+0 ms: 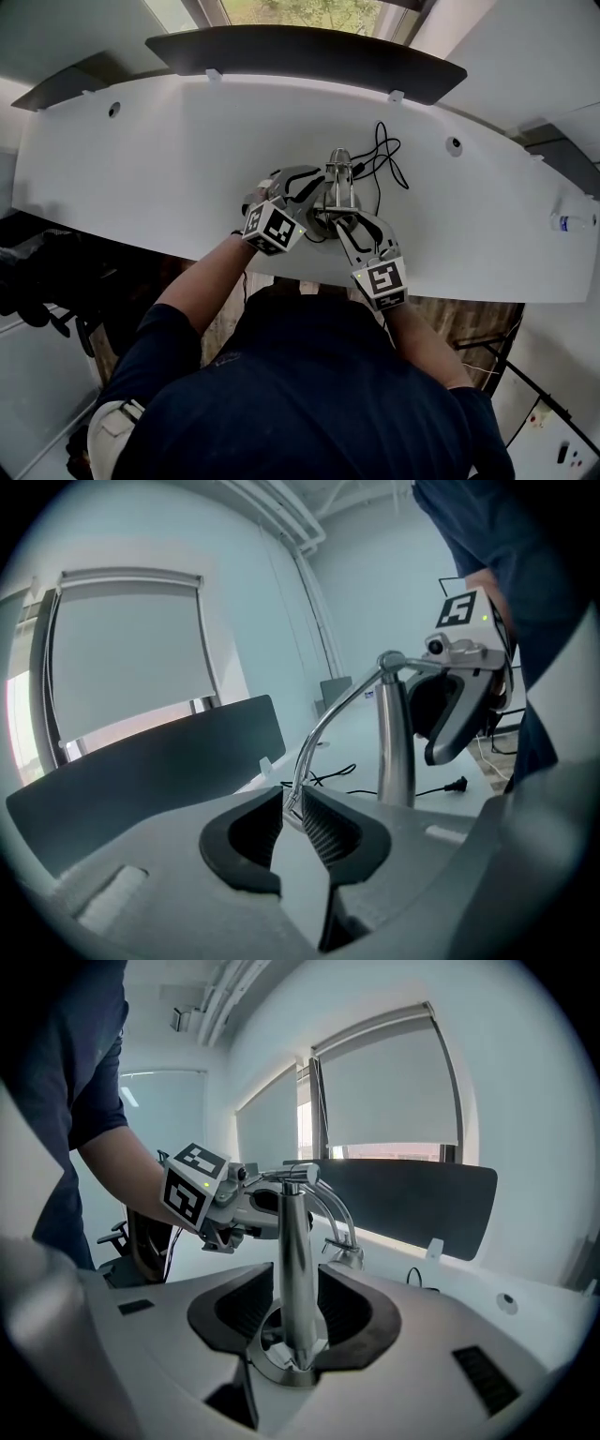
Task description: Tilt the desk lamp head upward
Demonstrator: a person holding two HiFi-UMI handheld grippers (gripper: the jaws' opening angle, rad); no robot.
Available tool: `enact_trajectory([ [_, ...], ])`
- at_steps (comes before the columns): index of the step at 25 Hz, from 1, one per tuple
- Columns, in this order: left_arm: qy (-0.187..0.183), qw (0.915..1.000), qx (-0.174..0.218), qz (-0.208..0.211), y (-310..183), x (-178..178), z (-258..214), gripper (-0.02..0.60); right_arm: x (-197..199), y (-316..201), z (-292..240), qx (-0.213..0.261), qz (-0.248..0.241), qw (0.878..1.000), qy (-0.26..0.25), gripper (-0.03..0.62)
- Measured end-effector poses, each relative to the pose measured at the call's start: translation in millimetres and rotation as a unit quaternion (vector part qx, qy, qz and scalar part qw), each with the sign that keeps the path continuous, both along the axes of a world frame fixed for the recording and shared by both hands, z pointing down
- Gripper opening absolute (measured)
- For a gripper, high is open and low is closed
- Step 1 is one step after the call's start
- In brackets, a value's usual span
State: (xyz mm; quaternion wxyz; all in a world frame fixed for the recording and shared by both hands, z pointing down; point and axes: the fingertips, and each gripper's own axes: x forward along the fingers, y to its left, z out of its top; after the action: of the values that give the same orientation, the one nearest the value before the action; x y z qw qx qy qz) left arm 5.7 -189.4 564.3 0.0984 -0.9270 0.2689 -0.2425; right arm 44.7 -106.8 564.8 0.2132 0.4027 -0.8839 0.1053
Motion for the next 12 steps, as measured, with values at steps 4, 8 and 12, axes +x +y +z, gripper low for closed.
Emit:
enact_trajectory([
  [4,-0.021,0.999,0.031,0.025,-6,12,5,0.066,0,-2,9,0.0,-0.006,1.0,0.018,0.158],
  [8,-0.038,0.9956,0.066,0.054,-11,22,5,0.066,-3,-4,14,0.006,-0.015,0.999,0.03,0.158],
  [12,-0.053,0.9916,0.086,0.081,-14,29,8,0.066,-3,-7,18,0.008,-0.018,0.999,0.038,0.158],
])
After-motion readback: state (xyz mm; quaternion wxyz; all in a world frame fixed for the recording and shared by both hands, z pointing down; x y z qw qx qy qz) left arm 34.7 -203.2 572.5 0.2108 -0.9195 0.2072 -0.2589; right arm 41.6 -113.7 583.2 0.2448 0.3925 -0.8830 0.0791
